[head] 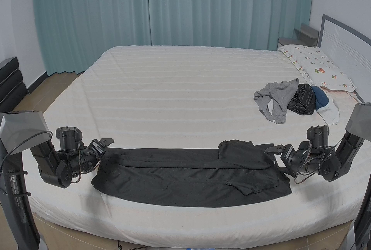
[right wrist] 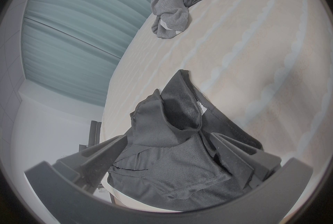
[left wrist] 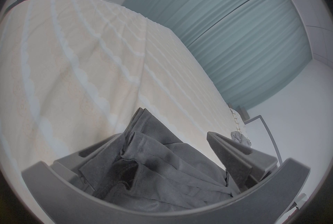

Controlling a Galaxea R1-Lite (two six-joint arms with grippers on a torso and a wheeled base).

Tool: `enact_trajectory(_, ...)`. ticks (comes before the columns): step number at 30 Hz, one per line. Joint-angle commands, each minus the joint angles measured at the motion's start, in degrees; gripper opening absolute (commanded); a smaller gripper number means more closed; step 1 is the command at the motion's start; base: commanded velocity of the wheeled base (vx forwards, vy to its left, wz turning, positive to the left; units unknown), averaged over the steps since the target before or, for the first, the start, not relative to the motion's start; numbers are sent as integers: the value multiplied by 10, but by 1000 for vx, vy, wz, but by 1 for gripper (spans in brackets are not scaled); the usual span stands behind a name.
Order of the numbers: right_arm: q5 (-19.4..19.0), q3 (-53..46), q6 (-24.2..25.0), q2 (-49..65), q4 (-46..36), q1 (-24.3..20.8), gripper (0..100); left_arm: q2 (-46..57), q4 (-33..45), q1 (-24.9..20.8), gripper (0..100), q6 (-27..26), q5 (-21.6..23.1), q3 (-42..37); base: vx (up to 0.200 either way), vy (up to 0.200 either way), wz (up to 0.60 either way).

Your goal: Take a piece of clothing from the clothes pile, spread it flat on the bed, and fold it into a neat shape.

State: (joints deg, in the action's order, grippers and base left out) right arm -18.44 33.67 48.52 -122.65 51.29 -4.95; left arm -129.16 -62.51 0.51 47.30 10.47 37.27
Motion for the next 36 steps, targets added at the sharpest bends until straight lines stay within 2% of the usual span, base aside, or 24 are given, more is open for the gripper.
enact_trajectory(1, 0, 1, 1, 0, 0, -1, 100, -31, 1, -2, 100, 1, -4, 13, 0, 0, 0)
enact_trajectory(2, 0, 1, 1, 0, 0, -1, 100, -36, 3, -2, 100, 1, -4, 18, 0, 0, 0)
enact_trajectory(3, 0, 1, 0, 0, 0, -1, 100, -37, 3, -2, 0, 1, -4, 17, 0, 0, 0)
enact_trajectory(17, 0, -4, -1, 1, 0, 4, 100, -6, 6, 5, 0, -29, -4, -55, 0, 0, 0)
enact_trajectory(21, 0, -5, -1, 1, 0, 5, 100, -2, 9, 7, 0, -40, -4, -57, 0, 0, 0)
enact_trajectory(25, 0, -6, -2, 1, 0, 4, 100, -8, 6, 29, 0, -77, -3, -58, 0, 0, 0)
enact_trajectory(36, 0, 4, 0, -11, 0, 2, 100, -8, 4, 26, 0, -81, 4, -69, 0, 0, 0)
